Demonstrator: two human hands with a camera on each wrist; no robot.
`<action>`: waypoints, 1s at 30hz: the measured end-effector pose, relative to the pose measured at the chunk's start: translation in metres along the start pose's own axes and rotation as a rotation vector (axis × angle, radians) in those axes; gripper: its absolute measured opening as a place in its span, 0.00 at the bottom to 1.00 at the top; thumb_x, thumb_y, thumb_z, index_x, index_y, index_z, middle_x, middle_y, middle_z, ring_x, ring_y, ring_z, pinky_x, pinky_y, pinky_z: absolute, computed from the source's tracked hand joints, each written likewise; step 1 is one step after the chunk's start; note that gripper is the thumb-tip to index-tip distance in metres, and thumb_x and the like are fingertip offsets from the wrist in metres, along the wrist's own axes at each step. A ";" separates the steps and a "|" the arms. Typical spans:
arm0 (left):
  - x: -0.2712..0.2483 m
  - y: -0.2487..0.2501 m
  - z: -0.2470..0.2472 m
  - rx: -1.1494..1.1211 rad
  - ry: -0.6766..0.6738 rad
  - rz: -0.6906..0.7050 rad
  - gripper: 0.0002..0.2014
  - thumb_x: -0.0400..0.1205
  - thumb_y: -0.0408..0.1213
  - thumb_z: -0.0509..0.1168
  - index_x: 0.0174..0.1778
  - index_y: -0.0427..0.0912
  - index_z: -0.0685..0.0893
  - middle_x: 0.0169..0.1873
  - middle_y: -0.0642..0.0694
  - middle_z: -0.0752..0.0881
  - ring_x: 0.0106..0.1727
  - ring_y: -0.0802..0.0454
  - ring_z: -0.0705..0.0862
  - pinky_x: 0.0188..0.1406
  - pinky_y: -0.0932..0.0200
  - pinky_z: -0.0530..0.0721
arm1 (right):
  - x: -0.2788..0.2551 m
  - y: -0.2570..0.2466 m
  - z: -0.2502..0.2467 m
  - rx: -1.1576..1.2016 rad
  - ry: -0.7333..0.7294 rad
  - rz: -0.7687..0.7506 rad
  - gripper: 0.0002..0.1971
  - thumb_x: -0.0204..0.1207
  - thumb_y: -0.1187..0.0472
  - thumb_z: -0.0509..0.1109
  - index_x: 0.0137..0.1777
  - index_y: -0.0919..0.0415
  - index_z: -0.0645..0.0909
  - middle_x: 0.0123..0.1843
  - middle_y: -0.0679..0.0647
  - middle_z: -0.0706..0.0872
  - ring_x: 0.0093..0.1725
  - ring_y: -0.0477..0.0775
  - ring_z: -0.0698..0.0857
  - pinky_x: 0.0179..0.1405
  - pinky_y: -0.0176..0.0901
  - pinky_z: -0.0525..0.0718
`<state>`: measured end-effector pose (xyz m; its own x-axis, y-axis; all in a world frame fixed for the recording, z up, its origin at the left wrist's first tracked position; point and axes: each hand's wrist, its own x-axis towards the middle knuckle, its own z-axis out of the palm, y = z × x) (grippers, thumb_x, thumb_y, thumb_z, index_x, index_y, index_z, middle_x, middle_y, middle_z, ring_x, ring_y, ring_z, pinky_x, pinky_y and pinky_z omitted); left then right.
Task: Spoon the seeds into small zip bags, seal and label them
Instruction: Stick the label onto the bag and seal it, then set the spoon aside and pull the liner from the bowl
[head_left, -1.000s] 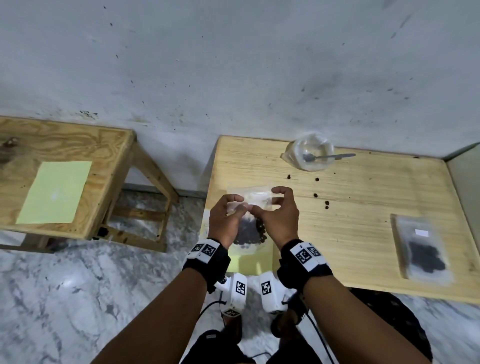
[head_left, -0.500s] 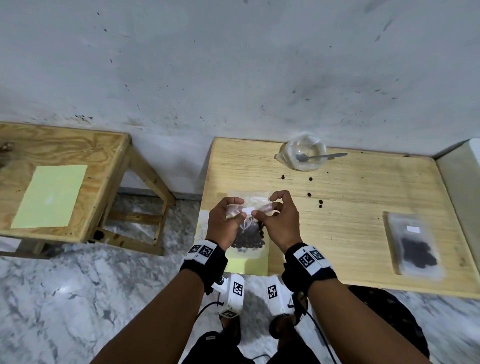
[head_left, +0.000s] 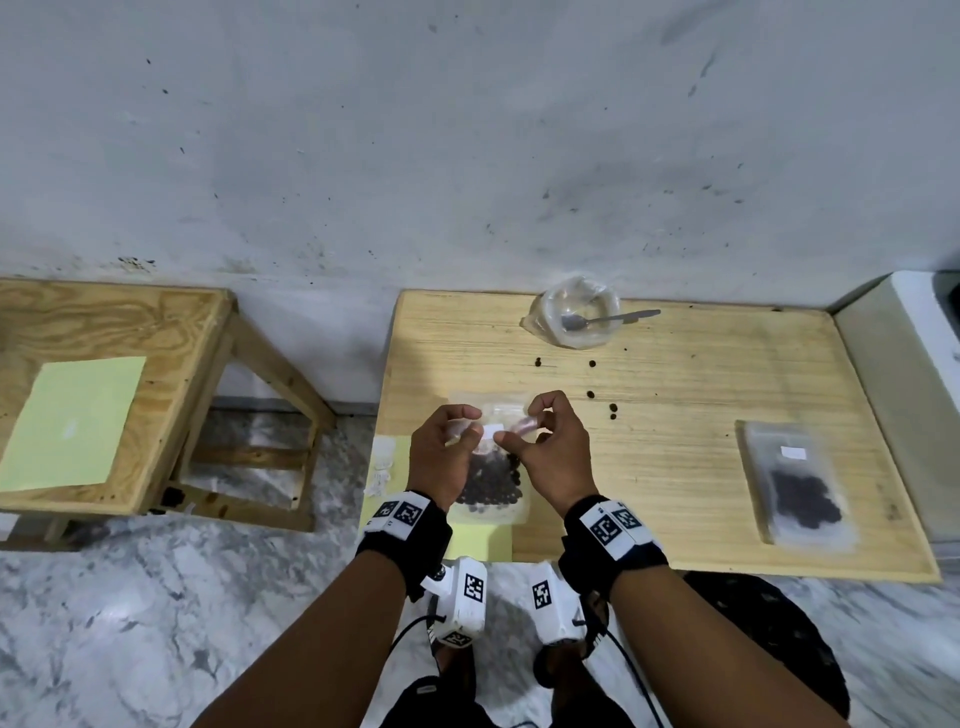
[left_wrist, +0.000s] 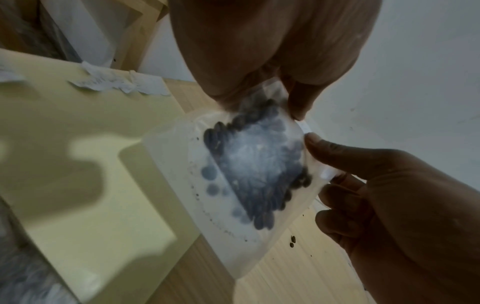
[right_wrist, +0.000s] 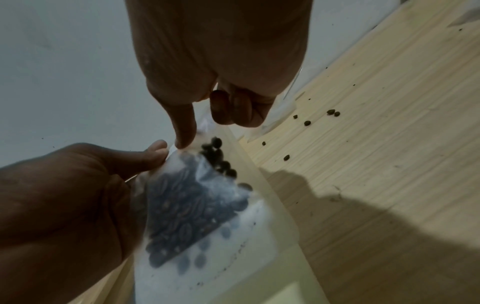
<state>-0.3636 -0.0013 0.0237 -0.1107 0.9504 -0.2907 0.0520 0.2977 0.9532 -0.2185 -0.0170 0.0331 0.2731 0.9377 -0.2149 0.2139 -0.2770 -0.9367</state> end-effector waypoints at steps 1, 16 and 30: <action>0.000 0.000 0.006 -0.022 0.001 -0.010 0.09 0.78 0.23 0.70 0.43 0.44 0.86 0.43 0.51 0.88 0.45 0.57 0.82 0.43 0.65 0.79 | 0.000 0.002 -0.005 0.005 0.011 -0.012 0.21 0.64 0.61 0.86 0.45 0.49 0.75 0.43 0.47 0.84 0.43 0.53 0.85 0.43 0.52 0.83; -0.033 -0.003 0.184 0.045 -0.299 -0.274 0.13 0.79 0.28 0.70 0.52 0.52 0.88 0.62 0.42 0.84 0.59 0.41 0.85 0.56 0.46 0.84 | 0.002 0.067 -0.202 -0.067 0.199 0.239 0.13 0.68 0.73 0.75 0.42 0.52 0.86 0.47 0.52 0.87 0.44 0.50 0.86 0.36 0.33 0.84; -0.067 -0.012 0.367 0.115 -0.615 -0.561 0.19 0.81 0.22 0.63 0.69 0.36 0.77 0.60 0.36 0.81 0.39 0.45 0.81 0.35 0.56 0.79 | 0.007 0.129 -0.354 -0.456 0.305 0.476 0.15 0.70 0.62 0.73 0.58 0.57 0.86 0.58 0.58 0.89 0.58 0.63 0.87 0.57 0.50 0.85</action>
<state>0.0069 -0.0359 0.0013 0.4087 0.5287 -0.7439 0.2554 0.7163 0.6494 0.1433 -0.1205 0.0082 0.6694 0.6114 -0.4219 0.3581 -0.7632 -0.5379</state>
